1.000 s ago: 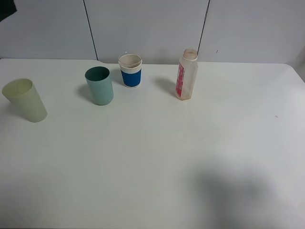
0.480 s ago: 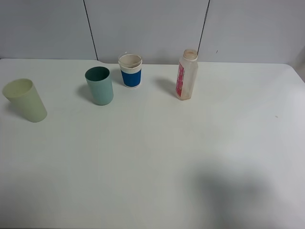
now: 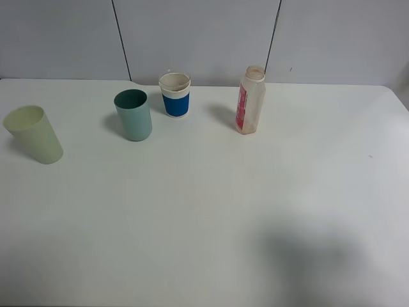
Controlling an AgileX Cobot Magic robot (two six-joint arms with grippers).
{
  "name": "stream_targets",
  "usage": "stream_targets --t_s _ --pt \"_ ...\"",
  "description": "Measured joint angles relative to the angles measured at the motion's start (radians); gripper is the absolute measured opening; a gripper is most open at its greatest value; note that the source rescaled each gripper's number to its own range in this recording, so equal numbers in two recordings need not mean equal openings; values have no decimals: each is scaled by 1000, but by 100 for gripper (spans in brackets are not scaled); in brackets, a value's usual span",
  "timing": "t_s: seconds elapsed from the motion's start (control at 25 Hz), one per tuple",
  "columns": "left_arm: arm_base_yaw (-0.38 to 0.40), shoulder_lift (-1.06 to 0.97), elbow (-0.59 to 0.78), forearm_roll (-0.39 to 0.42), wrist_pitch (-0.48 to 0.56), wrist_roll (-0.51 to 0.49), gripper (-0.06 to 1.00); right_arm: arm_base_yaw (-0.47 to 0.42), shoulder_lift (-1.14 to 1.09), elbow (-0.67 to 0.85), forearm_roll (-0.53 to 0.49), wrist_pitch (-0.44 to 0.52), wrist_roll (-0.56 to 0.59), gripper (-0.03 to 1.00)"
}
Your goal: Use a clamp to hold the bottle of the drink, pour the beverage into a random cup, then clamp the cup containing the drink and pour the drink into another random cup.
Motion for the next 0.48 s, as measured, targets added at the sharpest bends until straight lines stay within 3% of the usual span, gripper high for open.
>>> stream_targets --t_s 0.48 --pt "0 -51 -36 -27 260 -11 100 0 0 0 0 0 0 100"
